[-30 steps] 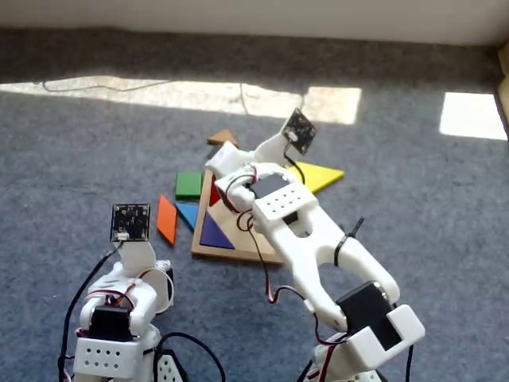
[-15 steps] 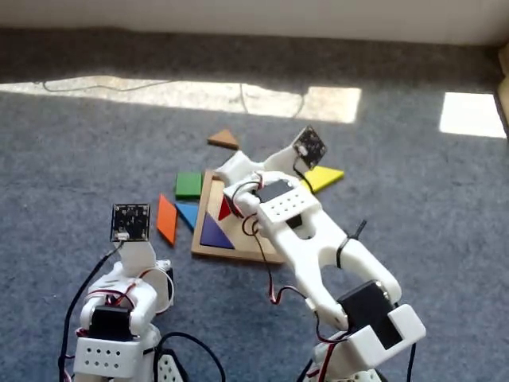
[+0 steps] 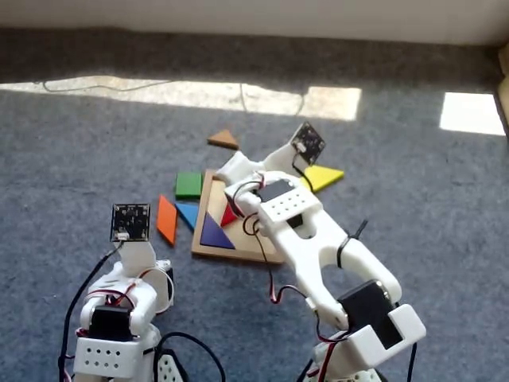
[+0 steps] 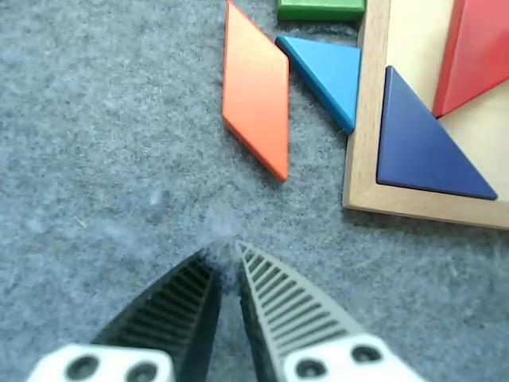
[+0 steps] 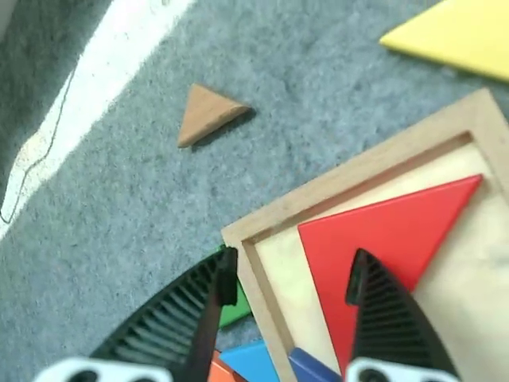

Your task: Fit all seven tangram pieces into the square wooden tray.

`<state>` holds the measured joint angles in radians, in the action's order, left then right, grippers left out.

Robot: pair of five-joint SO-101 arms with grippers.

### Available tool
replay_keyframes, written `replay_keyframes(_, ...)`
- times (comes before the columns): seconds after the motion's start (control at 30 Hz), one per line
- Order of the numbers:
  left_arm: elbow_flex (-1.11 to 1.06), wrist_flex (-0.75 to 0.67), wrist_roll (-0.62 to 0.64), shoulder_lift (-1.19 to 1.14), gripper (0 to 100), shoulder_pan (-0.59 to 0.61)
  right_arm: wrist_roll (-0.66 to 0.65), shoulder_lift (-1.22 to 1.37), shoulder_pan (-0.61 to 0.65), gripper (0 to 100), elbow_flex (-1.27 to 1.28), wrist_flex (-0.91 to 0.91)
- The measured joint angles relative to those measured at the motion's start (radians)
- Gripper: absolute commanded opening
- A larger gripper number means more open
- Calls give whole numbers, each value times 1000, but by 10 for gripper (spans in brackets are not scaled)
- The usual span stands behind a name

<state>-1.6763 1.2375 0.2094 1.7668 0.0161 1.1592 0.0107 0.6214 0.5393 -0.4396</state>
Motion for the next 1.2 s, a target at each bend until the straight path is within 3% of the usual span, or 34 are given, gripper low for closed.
replay_keyframes(0.23,0,0,0,0,5,0,-81,-2,0,192,0,-66)
replay_keyframes(0.37,0,0,0,0,5,0,-221,-2,5,183,0,-121)
replay_keyframes(0.57,0,0,0,0,5,0,-341,-2,66,0,0,-117)
replay_keyframes(0.67,0,0,0,0,5,0,-402,-2,71,9,0,-68)
replay_keyframes(0.87,0,0,0,0,5,0,-430,-2,74,4,0,40)
replay_keyframes(1.2,0,0,0,0,5,0,-431,137,89,4,12,34)
